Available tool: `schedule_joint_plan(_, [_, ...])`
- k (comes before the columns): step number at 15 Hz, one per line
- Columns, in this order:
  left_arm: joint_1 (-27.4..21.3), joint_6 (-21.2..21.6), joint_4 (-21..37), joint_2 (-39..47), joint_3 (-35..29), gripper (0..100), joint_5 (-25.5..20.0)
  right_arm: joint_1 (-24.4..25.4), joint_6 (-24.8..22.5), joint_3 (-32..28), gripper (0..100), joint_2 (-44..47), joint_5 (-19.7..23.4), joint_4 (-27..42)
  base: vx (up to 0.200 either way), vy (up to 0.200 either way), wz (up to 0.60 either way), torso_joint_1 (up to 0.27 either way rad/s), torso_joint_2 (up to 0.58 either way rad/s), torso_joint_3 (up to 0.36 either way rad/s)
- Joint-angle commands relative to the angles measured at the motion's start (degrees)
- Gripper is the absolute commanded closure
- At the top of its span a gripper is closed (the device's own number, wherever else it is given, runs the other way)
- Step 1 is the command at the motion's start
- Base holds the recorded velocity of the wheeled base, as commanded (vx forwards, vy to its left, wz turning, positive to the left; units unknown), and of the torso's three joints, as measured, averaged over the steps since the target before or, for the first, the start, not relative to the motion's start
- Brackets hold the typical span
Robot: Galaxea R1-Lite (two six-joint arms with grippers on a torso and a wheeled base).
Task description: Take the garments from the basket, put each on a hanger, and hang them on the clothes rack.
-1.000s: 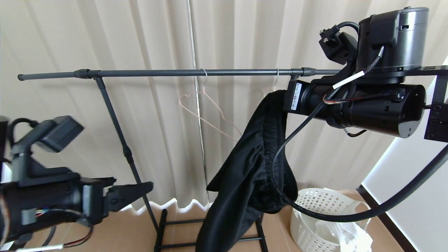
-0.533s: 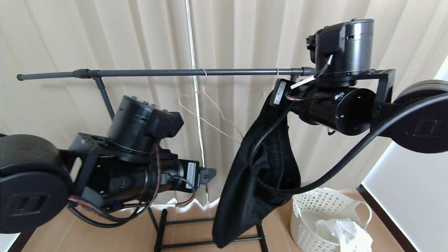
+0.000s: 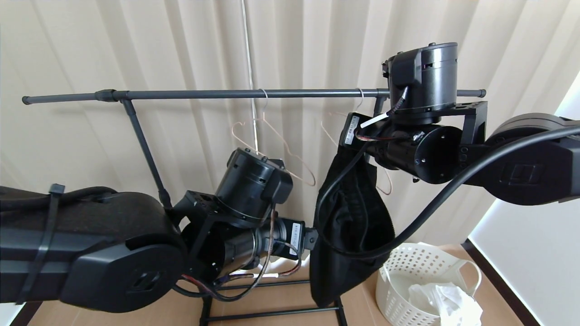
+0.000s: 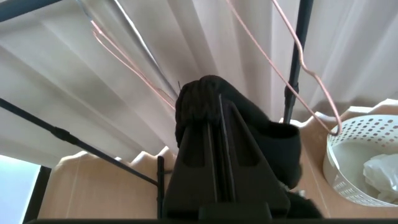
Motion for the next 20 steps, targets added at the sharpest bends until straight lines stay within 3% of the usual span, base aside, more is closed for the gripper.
schedule_joint_plan(1, [-1.04, -0.04, -0.21, 2.26, -1.00, 0, 0.06, 0.03, 0.03, 0.27, 100, -0.17, 0.01, -0.19, 0.000, 0.000, 0.00, 0.000, 0.00, 0.000])
schedule_joint_plan(11, [-3.94, -2.67, -1.00, 13.33, -11.99, 0, 0.06, 3.20, 0.82, 0.98, 100, -0.79, -0.69, -0.28, 0.000, 0.000, 0.00, 0.000, 0.00, 0.000])
schedule_joint_plan(20, [-3.94, -2.85, -2.23, 14.03, -12.08, 0, 0.41, 3.29, 0.82, 1.06, 100, -0.61, -0.87, -0.37, 0.000, 0.000, 0.00, 0.000, 0.00, 0.000])
